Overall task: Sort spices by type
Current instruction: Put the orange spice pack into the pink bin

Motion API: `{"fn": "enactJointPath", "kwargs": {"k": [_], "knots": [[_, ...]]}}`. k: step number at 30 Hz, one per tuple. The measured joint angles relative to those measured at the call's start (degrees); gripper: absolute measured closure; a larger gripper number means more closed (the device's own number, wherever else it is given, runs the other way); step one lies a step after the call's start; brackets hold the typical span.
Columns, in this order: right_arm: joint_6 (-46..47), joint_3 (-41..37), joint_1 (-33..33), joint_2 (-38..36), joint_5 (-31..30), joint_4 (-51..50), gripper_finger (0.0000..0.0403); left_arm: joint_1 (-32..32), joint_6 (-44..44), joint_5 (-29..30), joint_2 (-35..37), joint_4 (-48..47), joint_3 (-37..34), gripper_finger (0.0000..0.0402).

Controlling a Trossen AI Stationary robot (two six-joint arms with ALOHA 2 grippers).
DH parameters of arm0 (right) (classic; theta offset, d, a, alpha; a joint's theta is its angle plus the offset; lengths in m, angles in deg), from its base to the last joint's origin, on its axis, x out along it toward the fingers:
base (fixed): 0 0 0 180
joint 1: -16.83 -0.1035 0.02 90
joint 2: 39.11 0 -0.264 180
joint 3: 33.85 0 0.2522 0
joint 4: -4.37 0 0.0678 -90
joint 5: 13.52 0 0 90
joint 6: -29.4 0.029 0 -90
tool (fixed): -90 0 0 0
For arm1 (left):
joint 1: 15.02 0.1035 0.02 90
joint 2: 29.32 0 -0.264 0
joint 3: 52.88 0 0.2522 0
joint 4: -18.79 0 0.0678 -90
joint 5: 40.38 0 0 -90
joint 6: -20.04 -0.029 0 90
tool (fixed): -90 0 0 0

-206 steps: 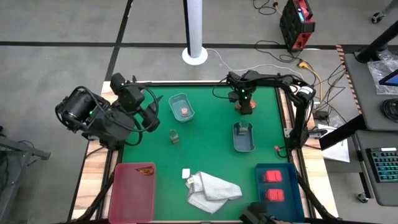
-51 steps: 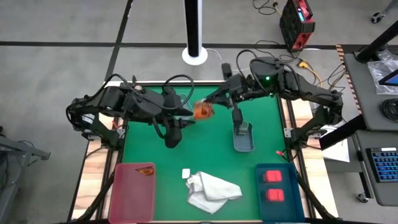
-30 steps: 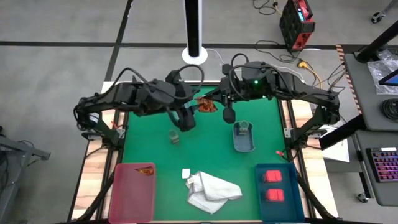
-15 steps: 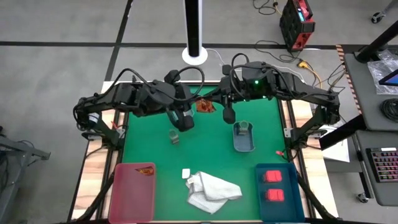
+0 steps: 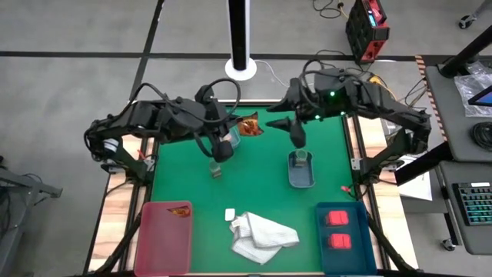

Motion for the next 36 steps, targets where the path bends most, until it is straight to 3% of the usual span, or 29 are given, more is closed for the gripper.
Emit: {"fn": "enactJointPath", "kwargs": {"k": [5, 11, 15, 18, 20, 25, 36], "knots": [[3.07, -1.88, 1.09, -0.17, 8.24, -2.43, 0.0157, -0.76, 0.28, -0.10, 0.10, 1.51, 0.00, 0.0401], [5.01, -4.70, 1.06, 2.53, 8.96, 5.29, 0.0119, -0.83, 1.09, -0.10, -0.10, 4.03, 0.01, 0.0402], [4.67, -4.81, 1.04, 4.41, 12.59, 8.62, 0.0114, -1.04, 1.44, -0.15, -0.15, 3.94, -0.01, 0.0402], [3.79, -4.85, 1.00, 4.69, 13.33, 8.85, 0.0145, -1.87, 1.42, -0.14, 0.21, 3.93, 0.00, 0.0402], [2.78, -5.20, 1.02, 4.69, 13.07, 9.53, 0.0189, -2.60, 1.45, -0.15, 0.77, 3.93, 0.01, 0.0402], [-0.11, -5.40, 1.00, 4.69, 12.90, 9.99, 0.0354, -4.60, 3.97, -0.29, 2.46, 3.07, 0.07, 0.0401], [0.08, -5.46, -0.01, 4.73, 12.92, 7.21, 0.0359, -7.75, 11.11, 2.32, 5.86, -1.66, 0.12, 0.0401]]}}
